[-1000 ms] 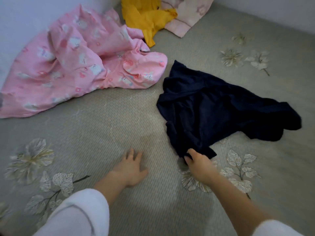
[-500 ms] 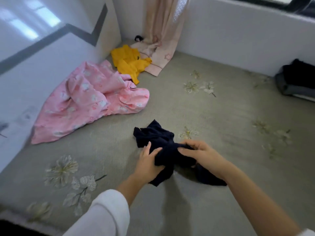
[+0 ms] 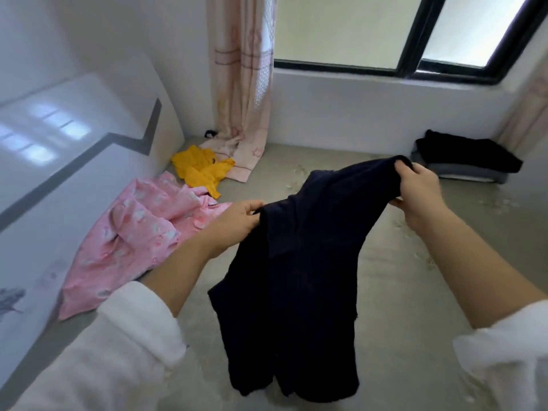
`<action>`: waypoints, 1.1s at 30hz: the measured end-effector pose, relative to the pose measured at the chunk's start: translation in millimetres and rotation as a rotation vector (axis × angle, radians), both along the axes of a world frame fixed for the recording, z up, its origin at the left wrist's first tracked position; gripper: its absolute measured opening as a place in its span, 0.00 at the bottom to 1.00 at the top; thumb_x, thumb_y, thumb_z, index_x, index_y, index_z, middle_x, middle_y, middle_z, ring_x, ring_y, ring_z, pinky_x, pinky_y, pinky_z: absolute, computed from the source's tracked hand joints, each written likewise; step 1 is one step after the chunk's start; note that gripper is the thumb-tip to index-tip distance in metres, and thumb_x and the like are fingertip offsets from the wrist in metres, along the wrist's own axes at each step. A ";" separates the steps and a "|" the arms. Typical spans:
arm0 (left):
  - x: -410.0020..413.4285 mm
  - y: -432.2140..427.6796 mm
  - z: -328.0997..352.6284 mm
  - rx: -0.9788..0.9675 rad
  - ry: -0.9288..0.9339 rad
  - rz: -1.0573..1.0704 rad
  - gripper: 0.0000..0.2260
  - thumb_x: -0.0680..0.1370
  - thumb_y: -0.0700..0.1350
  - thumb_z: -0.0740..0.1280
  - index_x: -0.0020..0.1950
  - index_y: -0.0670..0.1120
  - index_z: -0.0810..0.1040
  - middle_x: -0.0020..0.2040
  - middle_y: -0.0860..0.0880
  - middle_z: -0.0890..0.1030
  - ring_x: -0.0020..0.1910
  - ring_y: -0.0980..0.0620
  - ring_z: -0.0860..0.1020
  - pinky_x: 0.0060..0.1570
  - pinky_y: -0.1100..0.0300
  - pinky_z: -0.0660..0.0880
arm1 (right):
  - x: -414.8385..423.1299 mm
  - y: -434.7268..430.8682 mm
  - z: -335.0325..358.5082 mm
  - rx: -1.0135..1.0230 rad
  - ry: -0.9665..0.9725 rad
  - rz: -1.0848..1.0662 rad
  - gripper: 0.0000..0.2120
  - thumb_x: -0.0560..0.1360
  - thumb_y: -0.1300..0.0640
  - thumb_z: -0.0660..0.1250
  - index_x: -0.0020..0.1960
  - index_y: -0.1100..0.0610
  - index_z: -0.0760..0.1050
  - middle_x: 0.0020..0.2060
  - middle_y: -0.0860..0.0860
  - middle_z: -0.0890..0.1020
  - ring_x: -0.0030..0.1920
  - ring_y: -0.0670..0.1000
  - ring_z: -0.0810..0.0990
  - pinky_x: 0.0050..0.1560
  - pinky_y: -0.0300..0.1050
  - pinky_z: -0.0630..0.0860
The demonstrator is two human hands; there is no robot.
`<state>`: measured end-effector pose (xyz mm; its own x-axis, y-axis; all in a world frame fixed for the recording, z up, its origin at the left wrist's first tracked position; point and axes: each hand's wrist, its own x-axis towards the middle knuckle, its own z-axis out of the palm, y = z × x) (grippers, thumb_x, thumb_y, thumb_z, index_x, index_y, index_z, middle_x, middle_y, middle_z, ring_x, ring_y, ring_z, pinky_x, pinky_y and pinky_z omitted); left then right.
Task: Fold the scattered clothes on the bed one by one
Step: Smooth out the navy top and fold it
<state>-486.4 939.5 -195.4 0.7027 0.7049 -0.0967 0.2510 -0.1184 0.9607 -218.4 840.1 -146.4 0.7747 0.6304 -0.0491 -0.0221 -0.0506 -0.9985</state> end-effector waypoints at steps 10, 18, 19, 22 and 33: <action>44.5 -16.4 59.3 -0.024 0.025 -0.051 0.11 0.77 0.47 0.69 0.54 0.42 0.82 0.49 0.43 0.84 0.47 0.48 0.82 0.50 0.52 0.78 | 22.9 -16.4 0.8 -0.219 -0.287 0.139 0.10 0.72 0.66 0.65 0.51 0.56 0.75 0.50 0.53 0.79 0.50 0.52 0.75 0.47 0.46 0.71; 70.3 -34.5 67.9 0.015 0.088 -0.114 0.12 0.76 0.47 0.70 0.51 0.39 0.83 0.44 0.41 0.84 0.40 0.51 0.82 0.41 0.58 0.78 | -35.7 -12.3 -23.3 -0.332 -0.357 1.020 0.22 0.65 0.68 0.73 0.58 0.55 0.79 0.58 0.48 0.80 0.61 0.45 0.76 0.66 0.44 0.70; 68.6 -34.6 67.6 0.026 0.114 -0.131 0.12 0.76 0.47 0.70 0.50 0.39 0.83 0.44 0.41 0.84 0.39 0.52 0.82 0.41 0.58 0.78 | -35.5 -10.5 -28.9 -0.328 -0.356 0.999 0.17 0.68 0.69 0.71 0.55 0.58 0.80 0.55 0.50 0.82 0.59 0.47 0.78 0.65 0.46 0.71; 57.6 -32.5 64.3 -0.015 0.119 -0.184 0.09 0.75 0.43 0.71 0.54 0.43 0.82 0.48 0.43 0.84 0.46 0.50 0.83 0.51 0.55 0.78 | -31.9 -10.1 -32.8 -0.281 -0.313 1.005 0.10 0.70 0.71 0.66 0.45 0.59 0.81 0.43 0.52 0.83 0.48 0.48 0.82 0.56 0.42 0.75; 39.9 -29.8 -5.4 -0.003 0.291 -0.193 0.13 0.77 0.49 0.68 0.57 0.42 0.80 0.53 0.42 0.83 0.52 0.47 0.82 0.55 0.58 0.76 | -8.4 -12.1 6.6 0.069 0.020 0.759 0.12 0.58 0.68 0.58 0.41 0.62 0.72 0.32 0.54 0.75 0.33 0.49 0.74 0.32 0.39 0.71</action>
<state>-446.5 909.8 -200.9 0.7658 0.5610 -0.3144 0.4879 -0.1882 0.8524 -226.8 828.0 -139.8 0.1270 0.9919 0.0004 -0.0249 0.0036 -0.9997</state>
